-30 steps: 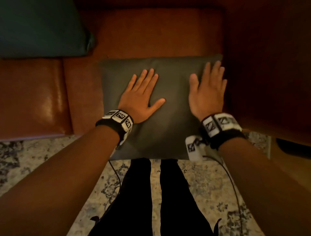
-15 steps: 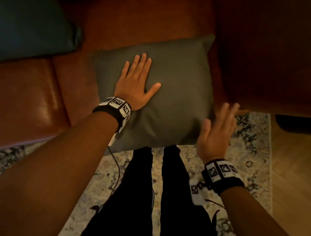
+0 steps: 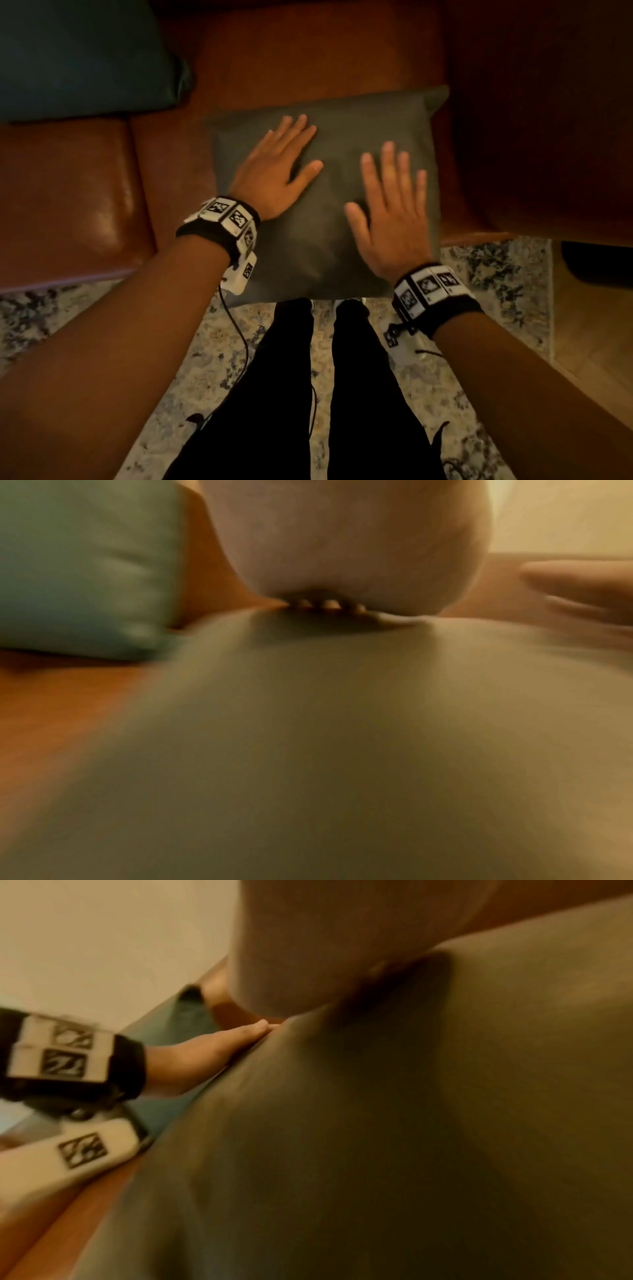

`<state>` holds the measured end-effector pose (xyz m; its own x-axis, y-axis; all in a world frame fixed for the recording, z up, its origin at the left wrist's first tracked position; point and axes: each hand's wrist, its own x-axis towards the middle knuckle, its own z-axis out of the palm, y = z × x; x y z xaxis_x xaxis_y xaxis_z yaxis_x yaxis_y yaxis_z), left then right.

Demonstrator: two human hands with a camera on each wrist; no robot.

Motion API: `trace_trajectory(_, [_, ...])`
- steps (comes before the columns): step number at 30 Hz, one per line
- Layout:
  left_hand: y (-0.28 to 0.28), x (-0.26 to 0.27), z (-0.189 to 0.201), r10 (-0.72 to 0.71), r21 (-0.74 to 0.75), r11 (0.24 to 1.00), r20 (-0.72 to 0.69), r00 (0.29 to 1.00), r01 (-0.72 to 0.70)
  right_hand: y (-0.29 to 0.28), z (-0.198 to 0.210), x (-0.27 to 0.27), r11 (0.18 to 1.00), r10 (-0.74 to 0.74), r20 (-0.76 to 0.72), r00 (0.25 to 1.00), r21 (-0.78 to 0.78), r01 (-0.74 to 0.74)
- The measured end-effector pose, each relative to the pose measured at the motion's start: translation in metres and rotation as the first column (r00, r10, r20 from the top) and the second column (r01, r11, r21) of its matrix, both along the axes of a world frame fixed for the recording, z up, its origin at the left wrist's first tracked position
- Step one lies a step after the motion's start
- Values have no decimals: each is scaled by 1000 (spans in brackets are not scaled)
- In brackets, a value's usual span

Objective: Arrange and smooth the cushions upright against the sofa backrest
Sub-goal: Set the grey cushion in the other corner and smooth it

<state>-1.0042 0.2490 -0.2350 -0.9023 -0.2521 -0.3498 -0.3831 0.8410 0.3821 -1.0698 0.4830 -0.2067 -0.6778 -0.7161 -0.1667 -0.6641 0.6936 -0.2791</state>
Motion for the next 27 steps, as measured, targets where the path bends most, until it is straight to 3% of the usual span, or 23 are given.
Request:
trace_trajectory(1, [-13,9,-1,147,-36,989,13,989,-146,-8,-4,2,995,89,-17,996,37,-88])
trace_trajectory(2, [-26,23,-1,356,-51,934,64,932,-353,-10,-8,5,987,147,-33,989,76,-144])
trace_trajectory(3, [-37,40,-3,562,-48,826,152,813,-562,-10,-12,8,980,175,-41,984,107,-169])
trace_trajectory(4, [-42,56,-5,676,-48,726,233,699,-686,-6,-17,10,977,182,-45,982,124,-175])
trace_trajectory(5, [-41,71,-6,708,-51,689,259,657,-723,-3,-22,12,976,182,-49,982,131,-175])
trace_trajectory(6, [-32,84,-4,691,-53,716,204,694,-696,-2,-27,15,975,182,-55,982,138,-173])
trace_trajectory(7, [-14,85,-3,614,-54,789,91,784,-612,2,-29,15,977,163,-70,984,149,-152])
trace_trajectory(10, [54,102,1,280,0,959,-139,950,-283,-2,-33,15,977,165,-82,983,147,-152])
trace_trajectory(11, [74,119,-6,197,0,980,-135,971,-198,-4,-34,13,977,174,-75,982,141,-162])
trace_trajectory(12, [92,142,-15,205,11,979,-101,974,-205,-3,-35,11,976,182,-64,981,137,-172])
trace_trajectory(13, [104,171,-26,314,39,949,-51,948,-313,-1,-36,10,974,191,-49,980,135,-183])
trace_trajectory(14, [112,199,-35,485,86,871,17,875,-484,2,-37,11,973,196,-42,980,135,-189])
trace_trajectory(16, [118,243,-47,744,144,625,187,641,-767,5,-40,13,973,183,-56,982,153,-173])
trace_trajectory(17, [118,251,-45,794,141,537,249,555,-832,5,-41,15,973,176,-64,982,162,-163])
trace_trajectory(18, [118,249,-41,808,125,517,256,531,-847,3,-41,17,973,174,-67,983,167,-160])
trace_trajectory(20, [113,219,-27,763,123,630,86,640,-767,-2,-41,18,971,176,-58,983,173,-163])
trace_trajectory(23, [103,159,-13,461,94,887,-184,868,-451,-1,-43,11,972,181,-48,982,159,-171])
trace_trajectory(25, [104,158,-20,361,58,932,-178,915,-357,1,-43,2,972,188,-28,982,148,-182])
trace_trajectory(27, [107,196,-35,432,101,900,-65,900,-425,5,-43,-4,970,205,7,979,135,-204])
